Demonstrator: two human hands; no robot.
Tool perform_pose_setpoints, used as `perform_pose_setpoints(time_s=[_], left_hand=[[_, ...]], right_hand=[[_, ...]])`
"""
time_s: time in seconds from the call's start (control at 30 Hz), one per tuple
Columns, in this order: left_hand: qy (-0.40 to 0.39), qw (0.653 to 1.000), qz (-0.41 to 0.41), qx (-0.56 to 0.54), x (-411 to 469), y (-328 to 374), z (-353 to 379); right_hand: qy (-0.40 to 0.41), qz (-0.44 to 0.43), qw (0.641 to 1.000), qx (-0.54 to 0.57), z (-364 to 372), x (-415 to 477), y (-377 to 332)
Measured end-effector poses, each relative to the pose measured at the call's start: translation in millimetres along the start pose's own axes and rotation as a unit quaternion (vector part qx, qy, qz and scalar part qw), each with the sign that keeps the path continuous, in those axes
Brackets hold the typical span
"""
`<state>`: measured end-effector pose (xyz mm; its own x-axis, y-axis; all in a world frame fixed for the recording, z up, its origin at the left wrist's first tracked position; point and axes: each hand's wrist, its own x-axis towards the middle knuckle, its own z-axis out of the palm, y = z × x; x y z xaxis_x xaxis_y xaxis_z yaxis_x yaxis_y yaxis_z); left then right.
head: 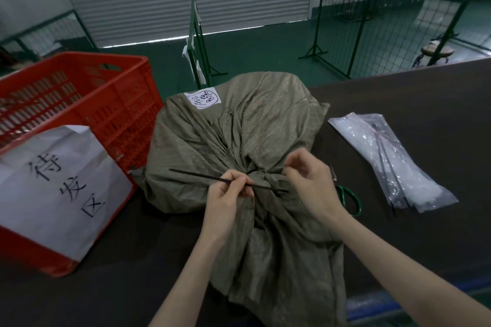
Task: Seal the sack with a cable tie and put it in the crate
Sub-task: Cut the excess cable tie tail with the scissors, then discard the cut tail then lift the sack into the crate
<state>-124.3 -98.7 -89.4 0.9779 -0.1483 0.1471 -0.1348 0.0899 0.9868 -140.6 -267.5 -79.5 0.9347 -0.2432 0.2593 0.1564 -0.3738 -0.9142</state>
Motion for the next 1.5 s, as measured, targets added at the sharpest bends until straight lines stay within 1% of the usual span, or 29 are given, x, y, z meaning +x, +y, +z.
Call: perform_pose_setpoints(time_s=[0.07, 0.13, 0.23, 0.3, 0.4, 0.5, 0.6, 0.73, 0.83, 1.0, 1.17, 1.3, 1.37, 1.43, 1.5], left_hand=[[0.013, 1.000, 0.012, -0.009, -2, 4, -6], [0.026, 0.999, 0.017, -0.020, -6, 7, -15], [0.045, 0.998, 0.010, -0.043, -12, 8, -29], [0.059, 0.997, 0.014, -0.049, -17, 8, -41], [0.096, 0.994, 0.018, -0.041, -23, 8, -60], [0.133, 0.990, 0.019, -0.032, -30, 9, -84], [0.132, 0.991, 0.011, -0.024, -38, 9, -105], [0.137, 0.991, 0.000, 0.013, -54, 7, -125], [0.191, 0.981, -0.017, 0.033, -65, 7, -147], [0.313, 0.949, -0.020, 0.038, -81, 6, -194], [0.359, 0.930, -0.013, 0.080, -98, -5, -223], [0.401, 0.913, -0.020, 0.078, -113, -9, -238], [0.409, 0.909, -0.023, 0.078, -124, -8, -253], [0.403, 0.912, -0.028, 0.076, -135, -4, -268], [0.378, 0.920, -0.038, 0.098, -144, 1, -277]], right_hand=[[-0.088, 0.004, 0.995, 0.036, 10, -8, -7], [-0.148, 0.008, 0.988, 0.032, 18, -13, -8], [-0.195, -0.026, 0.980, -0.026, 28, -19, -8], [-0.231, -0.044, 0.971, -0.043, 33, -22, -9], [-0.275, -0.031, 0.961, -0.011, 39, -29, -14], [-0.313, 0.016, 0.948, 0.059, 49, -32, -23], [-0.322, 0.039, 0.939, 0.112, 66, -33, -25], [-0.351, 0.043, 0.931, 0.089, 91, -37, -23], [-0.369, 0.049, 0.926, 0.068, 106, -42, -18], [-0.347, 0.075, 0.933, 0.061, 117, -42, -15], [-0.359, 0.076, 0.929, 0.042, 139, -46, -19], [-0.423, 0.094, 0.901, 0.019, 151, -54, -20], [-0.463, 0.096, 0.881, -0.005, 159, -62, -19], [-0.481, 0.100, 0.871, -0.025, 166, -69, -17], [-0.475, 0.111, 0.873, -0.025, 173, -73, -14]])
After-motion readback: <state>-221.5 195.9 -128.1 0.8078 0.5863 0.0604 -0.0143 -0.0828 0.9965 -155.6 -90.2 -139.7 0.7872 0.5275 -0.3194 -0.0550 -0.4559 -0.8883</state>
